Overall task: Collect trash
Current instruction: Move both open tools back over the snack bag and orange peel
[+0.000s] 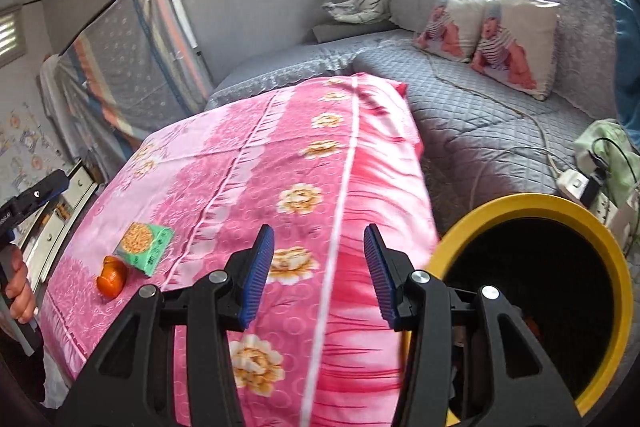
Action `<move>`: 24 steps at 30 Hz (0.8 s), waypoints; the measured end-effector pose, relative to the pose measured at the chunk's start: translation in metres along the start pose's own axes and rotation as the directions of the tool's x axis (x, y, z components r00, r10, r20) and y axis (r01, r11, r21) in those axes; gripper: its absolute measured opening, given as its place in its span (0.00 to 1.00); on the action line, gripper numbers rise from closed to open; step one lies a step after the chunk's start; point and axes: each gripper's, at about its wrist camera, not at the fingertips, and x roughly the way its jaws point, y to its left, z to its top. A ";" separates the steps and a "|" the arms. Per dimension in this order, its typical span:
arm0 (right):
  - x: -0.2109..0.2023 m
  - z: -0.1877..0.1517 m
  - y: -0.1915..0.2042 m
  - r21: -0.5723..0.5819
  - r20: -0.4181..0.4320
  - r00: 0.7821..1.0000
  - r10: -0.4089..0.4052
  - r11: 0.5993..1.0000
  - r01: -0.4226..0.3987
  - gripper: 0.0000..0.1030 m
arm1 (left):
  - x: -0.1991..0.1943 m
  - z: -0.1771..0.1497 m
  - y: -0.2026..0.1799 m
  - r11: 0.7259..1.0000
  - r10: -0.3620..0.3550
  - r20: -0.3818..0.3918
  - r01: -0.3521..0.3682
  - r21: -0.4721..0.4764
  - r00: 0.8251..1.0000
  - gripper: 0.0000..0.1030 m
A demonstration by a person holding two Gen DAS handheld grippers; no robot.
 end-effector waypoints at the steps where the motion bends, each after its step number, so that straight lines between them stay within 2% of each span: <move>1: 0.006 -0.001 0.010 -0.022 -0.016 0.999 0.027 0.999 -0.028 0.43 | -0.002 -0.008 0.007 1.000 0.001 -0.012 -0.001 -0.004 1.000 0.46; 5: 0.028 -0.002 0.049 -0.116 -0.077 0.990 0.114 0.986 -0.123 0.46 | -0.005 -0.041 0.028 1.000 0.010 -0.074 -0.010 -0.003 0.997 0.49; 6: 0.033 -0.002 0.058 -0.140 -0.098 0.985 0.140 0.978 -0.153 0.50 | -0.005 -0.049 0.032 1.000 0.007 -0.096 -0.007 -0.003 0.995 0.51; 9: 0.043 -0.005 0.084 -0.225 -0.141 0.973 0.182 0.951 -0.210 0.51 | -0.004 -0.070 0.045 1.000 0.030 -0.142 -0.030 0.004 0.989 0.52; 15: 0.054 -0.018 0.130 -0.387 -0.204 0.962 0.180 0.888 -0.248 0.51 | 0.002 -0.095 0.062 0.999 0.008 -0.215 -0.016 -0.039 0.977 0.52; 22: 0.070 -0.029 0.167 -0.505 -0.266 0.950 0.164 0.815 -0.282 0.51 | 0.006 -0.100 0.064 0.999 -0.013 -0.224 0.003 -0.046 0.974 0.52; 24: 0.076 -0.030 0.174 -0.520 -0.271 0.950 0.157 0.807 -0.282 0.51 | 0.007 -0.099 0.065 0.999 -0.020 -0.223 0.008 -0.052 0.975 0.52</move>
